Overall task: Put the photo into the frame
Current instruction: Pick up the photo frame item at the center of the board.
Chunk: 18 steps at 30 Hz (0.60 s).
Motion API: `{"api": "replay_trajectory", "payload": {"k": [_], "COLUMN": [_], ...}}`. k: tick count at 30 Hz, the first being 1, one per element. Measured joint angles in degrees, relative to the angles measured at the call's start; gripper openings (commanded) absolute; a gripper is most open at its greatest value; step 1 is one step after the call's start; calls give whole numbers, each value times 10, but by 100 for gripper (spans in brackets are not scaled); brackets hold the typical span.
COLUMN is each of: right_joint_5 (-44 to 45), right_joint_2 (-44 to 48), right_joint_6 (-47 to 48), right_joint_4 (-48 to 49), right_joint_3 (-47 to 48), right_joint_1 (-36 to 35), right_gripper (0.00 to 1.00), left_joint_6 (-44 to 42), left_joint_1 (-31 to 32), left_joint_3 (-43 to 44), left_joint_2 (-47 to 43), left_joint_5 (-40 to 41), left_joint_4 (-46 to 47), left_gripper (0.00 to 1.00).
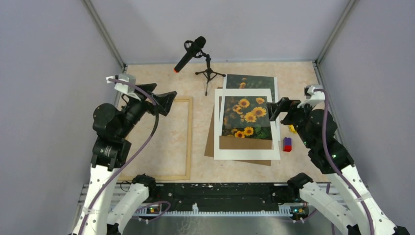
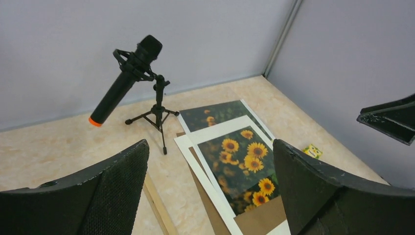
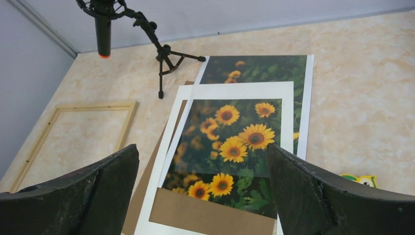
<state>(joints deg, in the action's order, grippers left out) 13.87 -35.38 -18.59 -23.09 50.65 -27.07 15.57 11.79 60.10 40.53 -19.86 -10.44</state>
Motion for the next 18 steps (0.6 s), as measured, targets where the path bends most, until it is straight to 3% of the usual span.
{"api": "replay_trajectory", "payload": {"k": [9,18], "right_joint_5": [-33,-53], "right_joint_2": [-50,-227], "right_joint_6": [-10,-12], "right_joint_4": [34,56], "right_joint_3": [-42,-41], "right_joint_1": [0,18], "right_gripper": [99,99], "left_joint_6": [-5,58], "left_joint_1": [0,24], "left_joint_3": [-38,-114], "left_joint_2": [57,124], "left_joint_5": [-61,-110], "left_joint_4": [-10,-17], "left_gripper": [99,99]}}
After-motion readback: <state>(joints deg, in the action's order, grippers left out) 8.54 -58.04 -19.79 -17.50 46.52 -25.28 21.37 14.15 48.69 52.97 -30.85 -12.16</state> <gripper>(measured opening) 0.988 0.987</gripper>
